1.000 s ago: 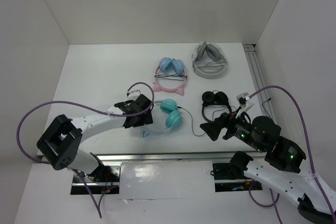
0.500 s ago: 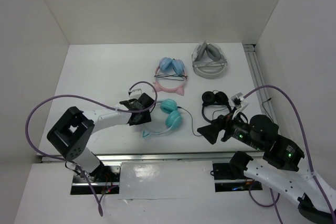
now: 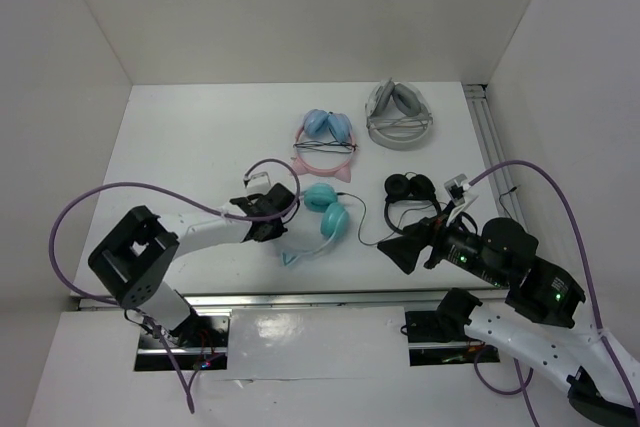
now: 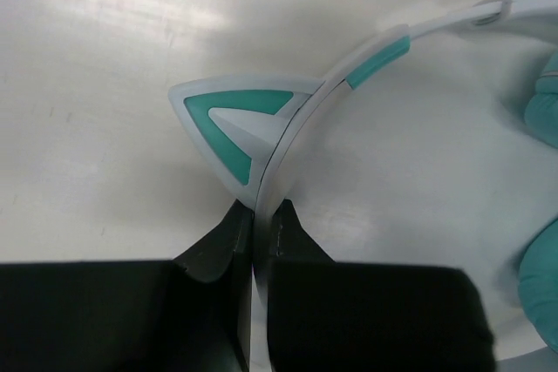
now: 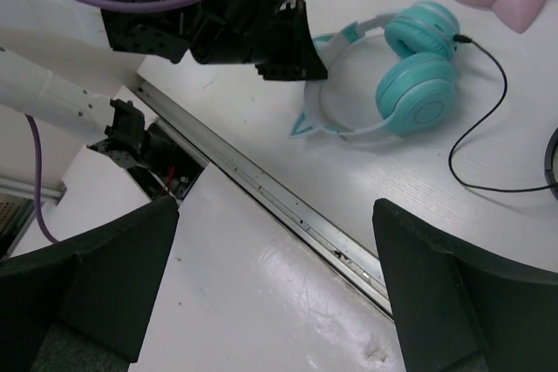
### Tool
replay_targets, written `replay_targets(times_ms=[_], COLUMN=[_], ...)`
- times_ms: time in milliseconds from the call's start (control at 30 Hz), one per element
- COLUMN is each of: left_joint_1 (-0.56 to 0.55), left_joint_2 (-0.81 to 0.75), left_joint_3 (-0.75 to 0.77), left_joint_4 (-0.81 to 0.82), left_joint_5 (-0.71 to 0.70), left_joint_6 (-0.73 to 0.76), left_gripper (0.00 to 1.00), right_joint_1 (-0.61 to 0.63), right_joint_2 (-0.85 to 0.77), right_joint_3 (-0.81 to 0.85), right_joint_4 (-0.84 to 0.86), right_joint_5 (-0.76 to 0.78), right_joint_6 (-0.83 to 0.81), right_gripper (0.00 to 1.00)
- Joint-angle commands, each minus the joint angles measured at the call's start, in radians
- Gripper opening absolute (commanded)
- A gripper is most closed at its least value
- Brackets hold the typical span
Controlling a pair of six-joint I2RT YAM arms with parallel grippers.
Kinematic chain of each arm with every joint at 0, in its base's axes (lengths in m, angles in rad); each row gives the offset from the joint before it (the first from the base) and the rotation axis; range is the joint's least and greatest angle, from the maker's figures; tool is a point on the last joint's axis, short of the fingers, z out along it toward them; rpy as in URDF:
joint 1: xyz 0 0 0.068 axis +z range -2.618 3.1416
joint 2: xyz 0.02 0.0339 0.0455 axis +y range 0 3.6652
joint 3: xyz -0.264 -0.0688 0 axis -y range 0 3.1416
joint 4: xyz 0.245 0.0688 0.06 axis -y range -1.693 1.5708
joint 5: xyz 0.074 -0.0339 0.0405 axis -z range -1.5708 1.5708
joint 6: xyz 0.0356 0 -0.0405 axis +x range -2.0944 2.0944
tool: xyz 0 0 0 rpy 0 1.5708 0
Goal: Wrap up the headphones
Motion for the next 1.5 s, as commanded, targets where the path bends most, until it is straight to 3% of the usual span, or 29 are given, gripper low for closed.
replay_targets(times_ms=[0,233,467,567,600,667,833,933,1167,1467], left_joint_1=[-0.075,-0.137,-0.22,-0.231,-0.231,-0.231,-0.073,-0.007,0.127,0.239], left_joint_2=[-0.059,-0.309,-0.56,-0.665,-0.665,-0.665,-0.676,-0.665,-0.623,-0.623], left_joint_3=[-0.071,-0.024,0.186,0.326,0.369,0.508,0.638,0.714,0.953,1.053], left_joint_4=[-0.281,-0.51,-0.812,-0.869,-0.904,-1.076,-1.076,-1.076,-1.076,-1.076], left_joint_5=[0.013,-0.05,-0.165,-0.156,-0.156,-0.287,-0.311,-0.334,-0.279,-0.161], left_joint_6=[-0.084,-0.074,-0.069,0.076,0.092,0.071,0.181,0.224,0.409,0.466], left_gripper=[0.0,0.0,0.0,0.0,0.0,0.0,0.0,0.0,0.0,0.0], right_joint_1=[-0.005,-0.014,-0.014,-0.014,-0.014,-0.014,-0.014,-0.014,0.032,0.08], right_joint_2=[0.0,0.0,0.009,-0.017,-0.032,-0.061,0.073,0.17,0.487,0.597], right_joint_3=[0.038,0.019,-0.003,-0.078,-0.108,-0.193,-0.278,-0.372,-0.386,-0.317], right_joint_4=[0.017,0.047,0.09,0.232,0.35,0.472,0.775,0.985,1.177,1.21], right_joint_5=[0.008,-0.014,-0.041,-0.118,-0.142,-0.2,-0.241,-0.221,-0.138,0.035], right_joint_6=[-0.019,-0.019,-0.03,-0.051,-0.06,-0.091,-0.161,-0.223,-0.411,-0.533], right_gripper=[1.0,1.0,1.0,1.0,1.0,1.0,0.91,0.91,0.9,0.9])
